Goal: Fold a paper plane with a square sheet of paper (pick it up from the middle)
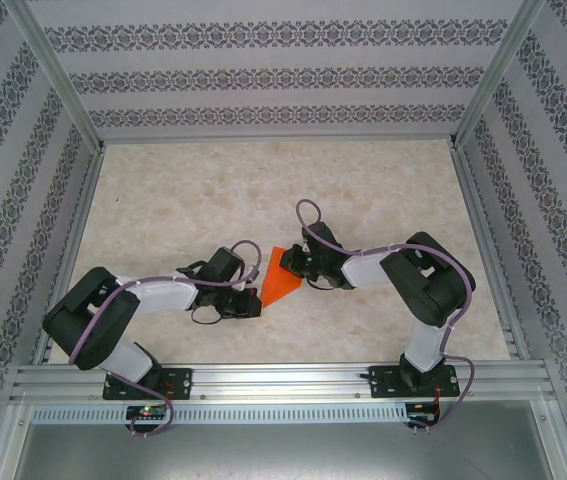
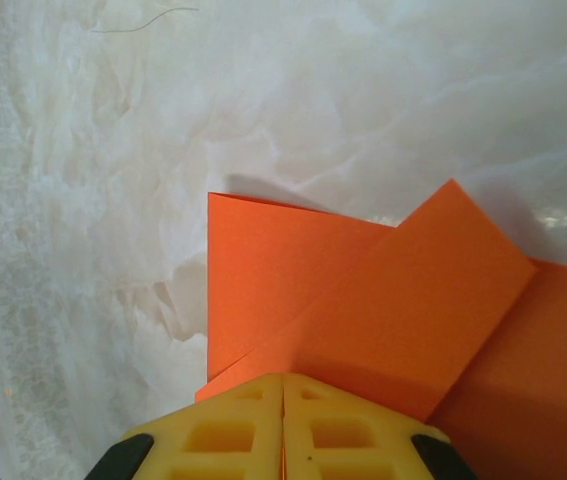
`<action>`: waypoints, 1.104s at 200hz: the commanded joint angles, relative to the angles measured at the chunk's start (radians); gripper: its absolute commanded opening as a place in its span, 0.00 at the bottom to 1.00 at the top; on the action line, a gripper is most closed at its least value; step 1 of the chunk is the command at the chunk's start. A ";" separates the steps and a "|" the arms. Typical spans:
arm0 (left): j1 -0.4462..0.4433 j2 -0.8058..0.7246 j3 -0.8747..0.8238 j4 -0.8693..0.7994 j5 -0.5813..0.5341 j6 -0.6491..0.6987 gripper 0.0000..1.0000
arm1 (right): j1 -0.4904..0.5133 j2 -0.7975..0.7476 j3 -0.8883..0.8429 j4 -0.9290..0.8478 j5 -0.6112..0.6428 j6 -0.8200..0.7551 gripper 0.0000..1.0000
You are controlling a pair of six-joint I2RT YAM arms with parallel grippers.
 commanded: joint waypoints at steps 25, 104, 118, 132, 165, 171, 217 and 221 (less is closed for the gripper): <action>0.017 -0.169 0.053 -0.200 -0.032 -0.007 0.04 | 0.002 -0.011 0.088 -0.116 -0.045 -0.111 0.11; 0.087 -0.012 0.296 -0.241 -0.152 0.087 0.09 | 0.007 -0.167 0.162 -0.324 0.082 -0.168 0.22; 0.086 0.031 0.324 -0.254 -0.158 0.103 0.09 | 0.007 -0.208 0.132 -0.344 0.124 -0.148 0.22; 0.085 0.062 0.341 -0.250 -0.160 0.110 0.10 | 0.008 -0.245 0.094 -0.354 0.157 -0.128 0.22; 0.086 0.118 0.373 -0.236 -0.153 0.118 0.14 | 0.004 -0.309 0.005 -0.356 0.191 -0.070 0.24; 0.086 0.130 0.381 -0.236 -0.150 0.118 0.14 | 0.004 -0.313 -0.007 -0.353 0.189 -0.063 0.24; 0.087 0.186 0.428 -0.251 -0.157 0.130 0.18 | 0.006 -0.314 -0.070 -0.298 0.154 -0.004 0.27; 0.086 0.190 0.431 -0.252 -0.155 0.132 0.18 | 0.008 -0.312 -0.074 -0.293 0.152 -0.002 0.27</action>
